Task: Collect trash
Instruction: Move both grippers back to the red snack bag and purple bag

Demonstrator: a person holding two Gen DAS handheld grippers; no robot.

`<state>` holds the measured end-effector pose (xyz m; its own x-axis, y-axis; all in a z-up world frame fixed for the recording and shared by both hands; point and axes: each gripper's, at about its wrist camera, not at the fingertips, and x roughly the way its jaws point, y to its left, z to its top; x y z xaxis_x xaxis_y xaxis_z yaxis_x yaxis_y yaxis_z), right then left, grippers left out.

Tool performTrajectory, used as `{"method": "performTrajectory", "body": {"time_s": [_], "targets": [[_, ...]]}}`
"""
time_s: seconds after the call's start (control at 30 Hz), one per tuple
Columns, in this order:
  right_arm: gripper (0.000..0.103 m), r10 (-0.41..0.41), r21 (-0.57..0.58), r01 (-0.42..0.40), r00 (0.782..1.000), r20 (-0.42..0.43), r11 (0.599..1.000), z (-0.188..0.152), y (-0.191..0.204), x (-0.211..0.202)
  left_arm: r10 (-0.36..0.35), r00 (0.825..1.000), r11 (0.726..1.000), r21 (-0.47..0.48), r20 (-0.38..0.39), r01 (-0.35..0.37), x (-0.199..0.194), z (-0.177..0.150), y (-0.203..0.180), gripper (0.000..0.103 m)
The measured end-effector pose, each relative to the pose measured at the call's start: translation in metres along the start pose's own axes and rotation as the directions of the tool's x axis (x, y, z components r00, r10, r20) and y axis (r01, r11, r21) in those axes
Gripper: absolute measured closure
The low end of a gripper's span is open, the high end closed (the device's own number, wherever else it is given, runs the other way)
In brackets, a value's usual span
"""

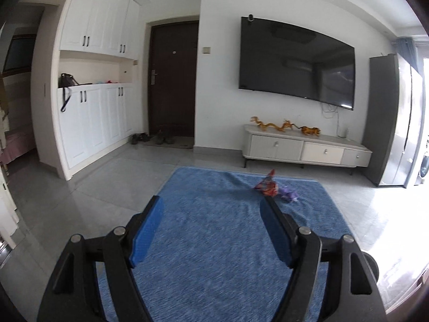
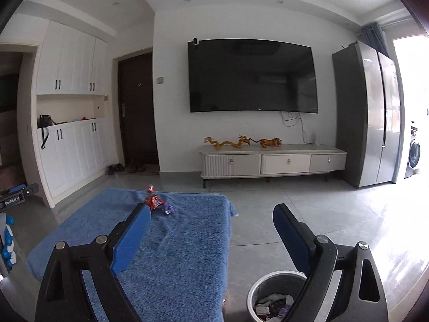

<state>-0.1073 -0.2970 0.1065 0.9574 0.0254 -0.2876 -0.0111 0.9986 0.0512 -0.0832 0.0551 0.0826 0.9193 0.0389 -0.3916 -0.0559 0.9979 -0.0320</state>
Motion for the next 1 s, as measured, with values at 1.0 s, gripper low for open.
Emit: {"method": "performTrajectory", "body": {"time_s": [1.0], "targets": [[0.007,0.091,-0.077,-0.107,0.977,-0.192,0.991,0.024,0.088,0.138,-0.167,0.946,0.986,-0.022,-0.278,0.168,0.131,-0.034,0.029,0.03]]}}
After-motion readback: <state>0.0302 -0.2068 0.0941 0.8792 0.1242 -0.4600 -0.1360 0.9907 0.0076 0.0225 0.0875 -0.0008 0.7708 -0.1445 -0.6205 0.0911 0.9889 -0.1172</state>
